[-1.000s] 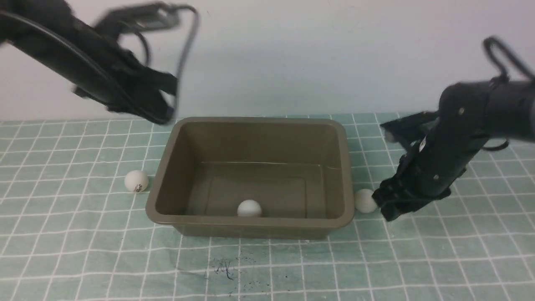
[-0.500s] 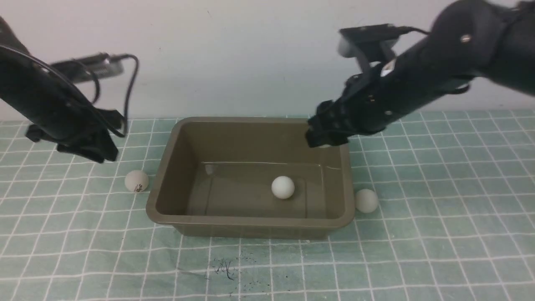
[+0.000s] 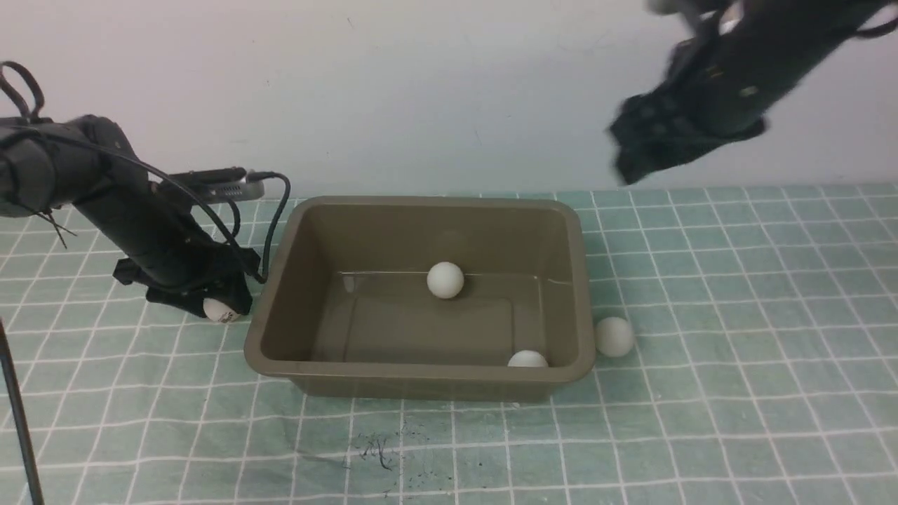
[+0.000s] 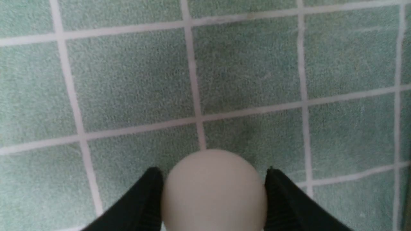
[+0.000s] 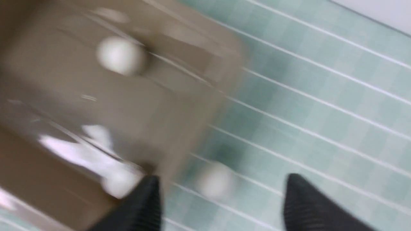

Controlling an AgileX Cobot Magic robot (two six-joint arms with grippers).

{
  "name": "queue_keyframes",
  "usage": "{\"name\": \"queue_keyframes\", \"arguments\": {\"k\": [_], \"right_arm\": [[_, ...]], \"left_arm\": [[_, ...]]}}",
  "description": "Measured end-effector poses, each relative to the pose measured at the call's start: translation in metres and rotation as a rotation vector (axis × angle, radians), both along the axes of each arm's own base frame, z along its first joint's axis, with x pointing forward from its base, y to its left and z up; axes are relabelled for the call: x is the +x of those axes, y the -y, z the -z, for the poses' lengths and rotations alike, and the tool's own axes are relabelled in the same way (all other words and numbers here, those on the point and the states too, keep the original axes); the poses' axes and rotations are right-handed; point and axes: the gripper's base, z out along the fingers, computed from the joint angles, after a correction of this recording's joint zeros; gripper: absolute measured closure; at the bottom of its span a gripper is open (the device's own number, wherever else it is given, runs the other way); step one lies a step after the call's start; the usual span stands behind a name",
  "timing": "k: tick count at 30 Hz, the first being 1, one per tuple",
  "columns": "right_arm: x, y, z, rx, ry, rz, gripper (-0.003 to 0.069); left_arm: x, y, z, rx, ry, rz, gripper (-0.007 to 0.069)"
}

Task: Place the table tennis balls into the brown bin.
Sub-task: 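Reach for and grasp a ping pong ball on the table beside the basket, then drop the ball into the bin, then reach for and grasp a ping pong ball on the table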

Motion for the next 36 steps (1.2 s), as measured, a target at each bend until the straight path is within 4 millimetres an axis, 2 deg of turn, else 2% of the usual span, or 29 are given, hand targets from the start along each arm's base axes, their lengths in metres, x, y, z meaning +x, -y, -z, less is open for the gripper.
{"name": "queue_keyframes", "arguments": {"k": [2, 3, 4, 6, 8, 9, 10, 11, 14, 15, 16, 17, 18, 19, 20, 22, 25, 28, 30, 31, 33, 34, 35, 36], "right_arm": [[-0.001, 0.02, 0.002, 0.0, -0.019, 0.056, 0.0418], [0.0, 0.025, 0.003, 0.005, -0.027, 0.073, 0.0454], [-0.001, 0.033, 0.013, 0.017, -0.067, 0.106, 0.0531], [-0.004, 0.038, 0.035, 0.035, -0.146, 0.138, 0.0613], [-0.007, 0.036, 0.061, 0.064, -0.202, 0.146, 0.0644], [-0.006, 0.035, 0.061, 0.066, -0.195, 0.145, 0.0645], [-0.005, 0.032, 0.072, 0.084, -0.197, 0.139, 0.0644], [-0.002, 0.026, 0.088, 0.109, -0.182, 0.125, 0.0622], [0.008, 0.016, 0.112, 0.137, -0.156, 0.097, 0.0538], [0.01, 0.014, 0.116, 0.14, -0.161, 0.094, 0.0529], [0.017, 0.009, 0.132, 0.155, -0.166, 0.097, 0.044], [0.021, 0.006, 0.148, 0.161, -0.19, 0.102, 0.0372], [0.022, 0.005, 0.15, 0.162, -0.191, 0.104, 0.0349], [0.025, 0.003, 0.162, 0.163, -0.211, 0.108, 0.0279], [0.027, 0.001, 0.171, 0.158, -0.222, 0.108, 0.0223], [0.031, -0.001, 0.19, 0.149, -0.252, 0.109, 0.0125], [0.032, -0.003, 0.204, 0.144, -0.282, 0.09, 0.0055], [0.032, -0.004, 0.21, 0.144, -0.293, 0.075, 0.0075], [0.033, -0.005, 0.208, 0.143, -0.298, 0.06, 0.0231], [0.033, -0.005, 0.206, 0.135, -0.309, 0.048, 0.0319], [0.035, -0.003, 0.199, 0.121, -0.333, 0.039, 0.0298], [0.035, -0.002, 0.198, 0.12, -0.345, 0.038, 0.0295], [0.037, 0.003, 0.186, 0.129, -0.375, 0.058, 0.0293], [0.037, 0.005, 0.182, 0.134, -0.377, 0.069, 0.0293]], "left_arm": [[0.003, -0.002, -0.012, 0.018, -0.012, 0.029, 0.0271], [0.003, -0.002, -0.018, 0.022, -0.022, 0.04, 0.0271], [0.005, -0.003, -0.033, 0.024, -0.019, 0.053, 0.0271], [0.008, 0.0, -0.068, 0.005, 0.009, 0.071, 0.0271], [0.01, 0.008, -0.107, -0.055, 0.082, 0.088, 0.0271], [0.009, 0.009, -0.108, -0.063, 0.084, 0.09, 0.0271], [0.009, 0.017, -0.125, -0.102, 0.128, 0.113, 0.0271], [0.009, 0.034, -0.145, -0.168, 0.192, 0.168, 0.0271], [0.006, 0.061, -0.151, -0.204, 0.22, 0.274, 0.0271], [0.006, 0.063, -0.151, -0.204, 0.219, 0.283, 0.0271], [0.005, 0.086, -0.142, -0.191, 0.192, 0.36, 0.0271], [0.005, 0.099, -0.134, -0.172, 0.172, 0.398, 0.0271], [0.005, 0.1, -0.132, -0.163, 0.168, 0.404, 0.0271], [0.005, 0.111, -0.123, -0.135, 0.143, 0.433, 0.0263], [0.005, 0.118, -0.116, -0.112, 0.124, 0.445, 0.0239], [0.005, 0.136, -0.098, -0.054, 0.068, 0.46, 0.0125], [0.004, 0.145, -0.088, -0.001, 0.034, 0.443, 0.0016], [0.004, 0.145, -0.087, 0.019, 0.021, 0.41, 0.0001], [0.001, 0.141, -0.099, 0.042, 0.039, 0.364, 0.0104], [0.0, 0.138, -0.106, 0.048, 0.054, 0.352, 0.0187], [-0.007, 0.131, -0.131, 0.069, 0.109, 0.336, 0.0404], [-0.009, 0.129, -0.137, 0.074, 0.123, 0.334, 0.0424], [-0.02, 0.119, -0.166, 0.091, 0.187, 0.315, 0.055], [-0.021, 0.118, -0.169, 0.092, 0.194, 0.312, 0.0566]]}}
